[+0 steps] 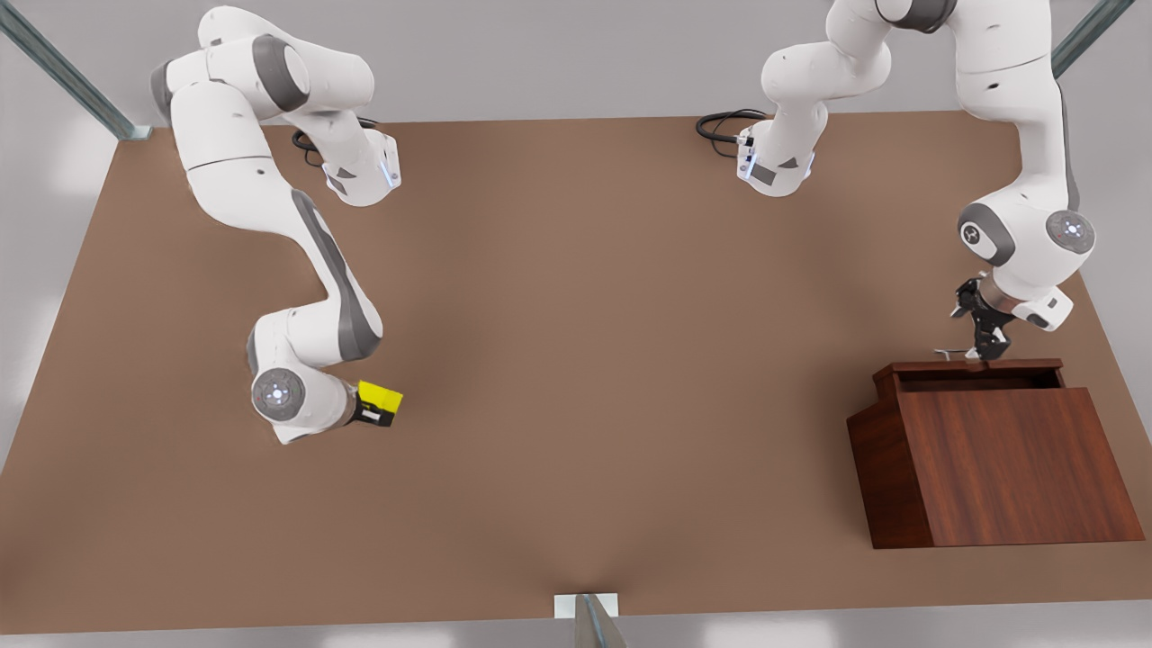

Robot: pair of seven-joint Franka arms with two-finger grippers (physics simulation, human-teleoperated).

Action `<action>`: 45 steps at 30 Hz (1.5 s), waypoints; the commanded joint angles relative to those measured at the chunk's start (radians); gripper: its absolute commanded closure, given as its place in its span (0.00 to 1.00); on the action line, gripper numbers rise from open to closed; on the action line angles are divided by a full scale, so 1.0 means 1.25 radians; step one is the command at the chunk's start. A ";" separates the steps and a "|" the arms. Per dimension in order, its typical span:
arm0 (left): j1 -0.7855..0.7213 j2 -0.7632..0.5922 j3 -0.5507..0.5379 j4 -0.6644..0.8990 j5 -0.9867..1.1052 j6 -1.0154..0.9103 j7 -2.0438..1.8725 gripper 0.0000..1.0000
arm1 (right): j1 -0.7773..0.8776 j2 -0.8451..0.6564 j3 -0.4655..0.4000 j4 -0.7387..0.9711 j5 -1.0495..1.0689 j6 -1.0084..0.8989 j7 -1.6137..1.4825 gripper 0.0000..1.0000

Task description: Open the drawer with left arm, place the square in the middle with right arm, and place the square in the drawer with left arm

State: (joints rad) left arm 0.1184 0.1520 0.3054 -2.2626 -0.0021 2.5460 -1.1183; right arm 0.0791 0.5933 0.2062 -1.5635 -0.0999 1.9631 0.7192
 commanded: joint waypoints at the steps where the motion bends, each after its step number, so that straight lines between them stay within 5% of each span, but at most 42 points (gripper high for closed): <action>1: 0.000 -0.003 0.000 0.000 0.000 -0.003 0.000 0.00 | 0.019 0.008 -0.003 0.012 0.064 0.024 0.012 0.79; 7: 0.000 -0.019 0.001 -0.006 0.002 -0.043 0.000 0.00 | 0.324 0.211 -0.004 0.306 0.123 0.024 0.561 0.79; 14: 0.000 -0.038 0.012 -0.011 0.025 -0.092 -0.001 0.00 | 0.452 0.302 -0.012 0.430 0.089 0.086 1.014 0.79; 27: 0.000 -0.047 0.028 -0.013 0.040 -0.137 0.001 0.00 | 0.486 0.308 -0.010 0.421 -0.002 0.022 0.708 0.79; 28: 0.000 -0.048 0.028 -0.013 0.045 -0.140 0.001 0.00 | 0.486 0.310 -0.010 0.416 -0.002 0.021 0.709 0.74; 29: 0.000 -0.049 0.028 -0.013 0.050 -0.147 0.001 0.00 | 0.486 0.310 -0.010 0.413 0.005 0.022 0.724 0.33; 30: 0.000 -0.055 0.028 -0.013 0.051 -0.156 0.000 0.00 | 0.487 0.308 -0.009 0.408 0.006 0.021 0.736 0.14; 34: 0.000 -0.069 0.028 -0.013 0.051 -0.175 0.000 0.00 | 0.486 0.310 -0.009 0.405 0.011 0.024 0.738 0.06; 35: 0.000 -0.069 0.028 -0.013 0.051 -0.180 -0.001 0.00 | 0.485 0.308 -0.009 0.406 0.011 0.029 0.738 0.25; 36: 0.000 -0.068 0.028 -0.013 0.051 -0.179 -0.001 0.00 | 0.485 0.310 -0.009 0.405 0.011 0.031 0.739 0.23; 37: 0.000 -0.065 0.028 -0.013 0.052 -0.180 -0.001 0.00 | 0.485 0.310 -0.009 0.406 0.011 0.032 0.740 0.05; 38: 0.000 -0.061 0.028 -0.013 0.052 -0.179 -0.002 0.00 | 0.486 0.310 -0.009 0.406 0.010 0.033 0.740 0.00; 43: -0.001 -0.063 0.028 -0.015 0.052 -0.191 -0.001 0.00 | 0.484 0.307 -0.009 0.406 0.010 0.103 0.739 0.00; 45: -0.001 -0.066 0.028 -0.015 0.052 -0.198 -0.001 0.00 | 0.483 0.305 -0.009 0.408 0.010 0.111 0.729 0.55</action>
State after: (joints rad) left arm 0.1165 0.0677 0.3405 -2.2810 0.0628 2.2934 -1.1198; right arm 0.6825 0.9751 0.1947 -1.0591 -0.0933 2.1646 1.6371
